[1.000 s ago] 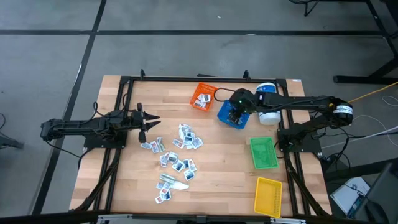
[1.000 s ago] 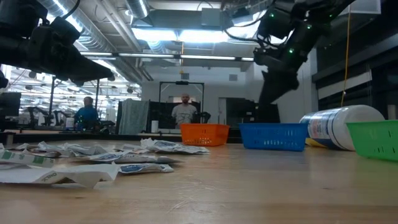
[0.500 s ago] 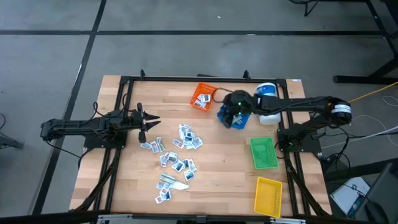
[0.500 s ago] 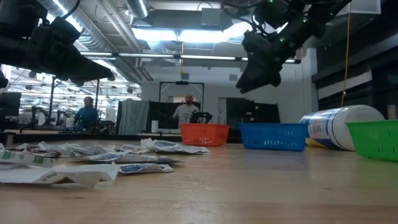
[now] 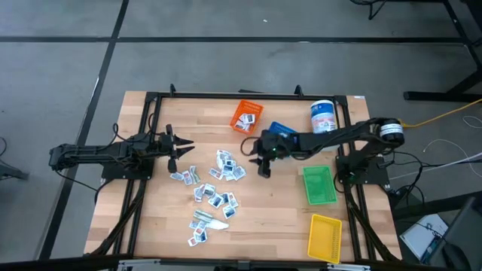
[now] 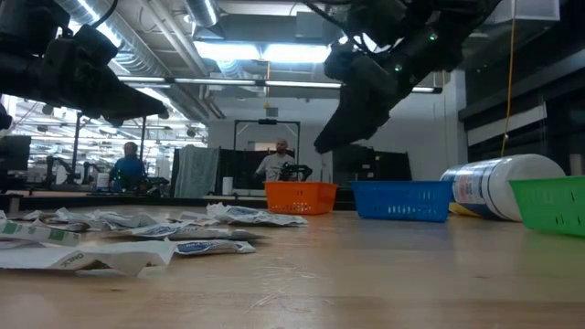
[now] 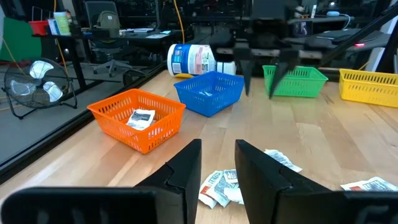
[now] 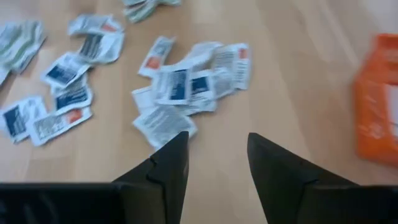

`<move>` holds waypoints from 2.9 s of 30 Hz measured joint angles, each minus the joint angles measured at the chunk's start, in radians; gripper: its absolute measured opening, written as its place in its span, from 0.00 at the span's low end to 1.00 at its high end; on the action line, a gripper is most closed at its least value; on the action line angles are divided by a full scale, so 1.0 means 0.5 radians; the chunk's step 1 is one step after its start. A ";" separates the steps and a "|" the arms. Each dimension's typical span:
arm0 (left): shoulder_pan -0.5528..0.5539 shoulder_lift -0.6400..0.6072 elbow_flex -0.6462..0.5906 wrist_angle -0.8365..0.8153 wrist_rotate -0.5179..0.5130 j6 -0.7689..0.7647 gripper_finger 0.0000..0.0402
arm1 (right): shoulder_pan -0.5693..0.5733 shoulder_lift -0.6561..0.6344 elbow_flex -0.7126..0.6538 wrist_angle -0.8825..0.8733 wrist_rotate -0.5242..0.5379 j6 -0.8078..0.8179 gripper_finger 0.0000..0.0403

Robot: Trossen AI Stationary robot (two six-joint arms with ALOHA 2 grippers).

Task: Pick & Place First Aid Supplies
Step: Put the blue alcohol pad into the green basket

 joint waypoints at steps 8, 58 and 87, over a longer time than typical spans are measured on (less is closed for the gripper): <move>0.001 0.001 0.000 0.000 0.000 0.000 0.23 | 0.138 0.371 0.320 -0.061 0.000 -0.236 0.40; 0.000 0.001 0.000 0.000 0.000 0.000 0.23 | 0.087 0.948 0.935 -0.472 -0.048 -0.301 0.03; 0.000 0.008 0.000 -0.001 -0.002 0.000 0.23 | 0.238 0.647 1.199 -1.228 -0.260 -0.124 0.07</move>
